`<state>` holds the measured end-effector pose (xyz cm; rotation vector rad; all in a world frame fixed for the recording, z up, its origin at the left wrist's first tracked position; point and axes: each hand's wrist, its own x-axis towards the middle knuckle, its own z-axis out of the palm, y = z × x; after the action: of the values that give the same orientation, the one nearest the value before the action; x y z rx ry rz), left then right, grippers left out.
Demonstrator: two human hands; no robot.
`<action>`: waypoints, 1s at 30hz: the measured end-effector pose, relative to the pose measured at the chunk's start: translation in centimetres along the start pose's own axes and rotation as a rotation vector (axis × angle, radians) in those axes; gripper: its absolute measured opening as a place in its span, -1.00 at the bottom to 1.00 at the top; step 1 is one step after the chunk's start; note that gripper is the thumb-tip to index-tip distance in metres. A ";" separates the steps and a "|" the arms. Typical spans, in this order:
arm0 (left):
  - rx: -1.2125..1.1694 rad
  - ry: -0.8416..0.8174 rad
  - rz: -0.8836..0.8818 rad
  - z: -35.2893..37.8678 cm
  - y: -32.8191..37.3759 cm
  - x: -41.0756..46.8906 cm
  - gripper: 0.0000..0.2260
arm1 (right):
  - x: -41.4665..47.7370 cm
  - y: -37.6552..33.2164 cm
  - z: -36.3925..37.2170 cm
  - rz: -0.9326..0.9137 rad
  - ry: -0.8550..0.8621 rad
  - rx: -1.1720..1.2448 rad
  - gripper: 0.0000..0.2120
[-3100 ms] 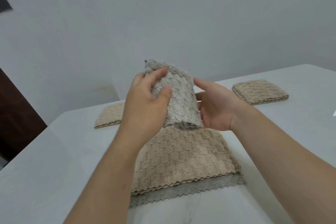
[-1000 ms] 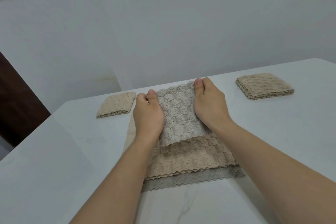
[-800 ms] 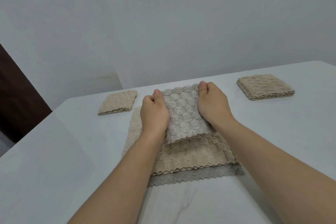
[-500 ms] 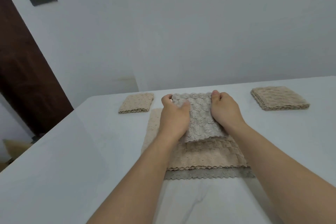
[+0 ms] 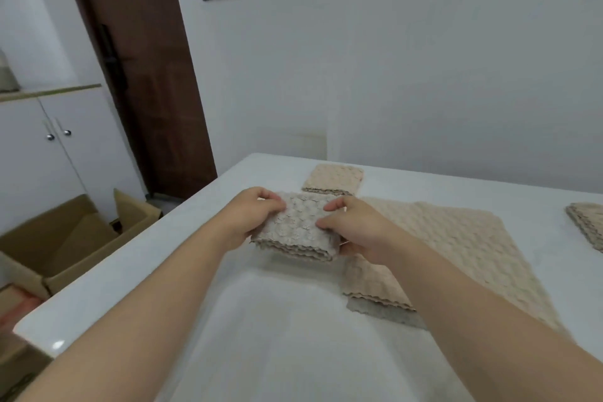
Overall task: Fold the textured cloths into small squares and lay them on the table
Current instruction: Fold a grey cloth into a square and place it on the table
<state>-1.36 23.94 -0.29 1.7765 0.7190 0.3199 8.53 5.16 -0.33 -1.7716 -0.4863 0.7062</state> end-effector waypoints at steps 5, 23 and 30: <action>0.116 -0.030 -0.002 -7.6 -3.8 2.0 -0.73 | 2.8 -1.9 7.3 -0.015 -0.128 -0.020 -0.52; 0.372 0.071 0.106 -18.2 -10.0 10.9 -0.62 | 11.8 -2.0 21.5 -0.117 -0.031 -0.224 -0.58; 0.515 0.101 0.117 -18.6 -10.4 10.8 -0.63 | 11.0 -3.0 22.3 -0.105 -0.013 -0.501 -0.70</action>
<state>-6.45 46.76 -5.48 2.3095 0.8212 0.3238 1.61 28.89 -4.59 -2.1861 -0.8120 0.5503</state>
